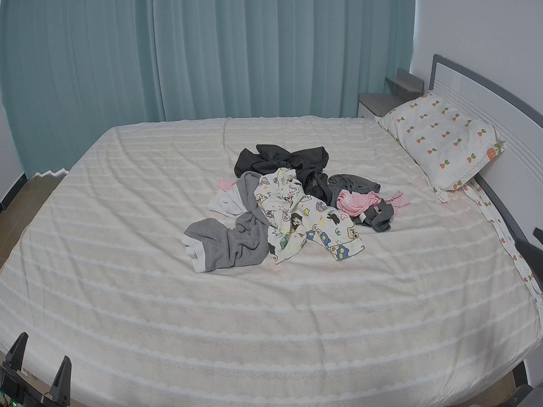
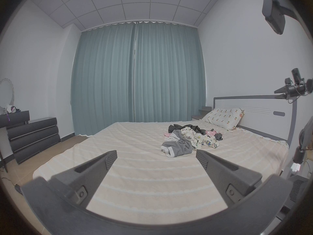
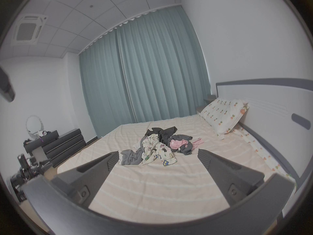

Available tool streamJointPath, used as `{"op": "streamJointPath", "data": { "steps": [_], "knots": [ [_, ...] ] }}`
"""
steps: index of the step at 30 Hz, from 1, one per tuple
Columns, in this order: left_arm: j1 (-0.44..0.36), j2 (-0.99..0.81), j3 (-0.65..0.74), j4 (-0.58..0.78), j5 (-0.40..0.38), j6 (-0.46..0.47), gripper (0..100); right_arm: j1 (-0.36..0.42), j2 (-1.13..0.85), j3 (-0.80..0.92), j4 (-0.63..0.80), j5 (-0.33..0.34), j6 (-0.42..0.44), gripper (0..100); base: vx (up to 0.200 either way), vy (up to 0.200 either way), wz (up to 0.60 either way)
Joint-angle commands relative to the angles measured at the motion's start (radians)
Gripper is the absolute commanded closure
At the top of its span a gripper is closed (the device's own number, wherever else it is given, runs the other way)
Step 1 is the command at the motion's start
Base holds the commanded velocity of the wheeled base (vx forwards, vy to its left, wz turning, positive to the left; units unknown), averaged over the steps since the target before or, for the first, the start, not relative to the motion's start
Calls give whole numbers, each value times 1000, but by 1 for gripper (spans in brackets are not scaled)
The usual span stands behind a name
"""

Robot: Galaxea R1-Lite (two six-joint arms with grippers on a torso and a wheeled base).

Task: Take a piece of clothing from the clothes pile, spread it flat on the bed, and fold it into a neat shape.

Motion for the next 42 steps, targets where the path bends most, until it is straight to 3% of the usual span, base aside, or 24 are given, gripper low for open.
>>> {"op": "streamJointPath", "data": {
  "steps": [1, 8, 18, 42],
  "knots": [
    [0, -16, 17, 0, 0, 0, 0, 237, 1163, -376, -464, -146, 219, 0, 0, 0, 0],
    [0, -16, 17, 0, 0, 0, 0, 262, 1464, -692, -427, -206, 225, 0, 0, 0, 0],
    [0, -16, 17, 0, 0, 0, 0, 263, 1705, -978, -389, -275, 228, 0, 0, 0, 0],
    [0, -16, 17, 0, 0, 0, 0, 244, 1929, -1265, -319, -385, 228, 0, 0, 0, 0]
  ]
}}
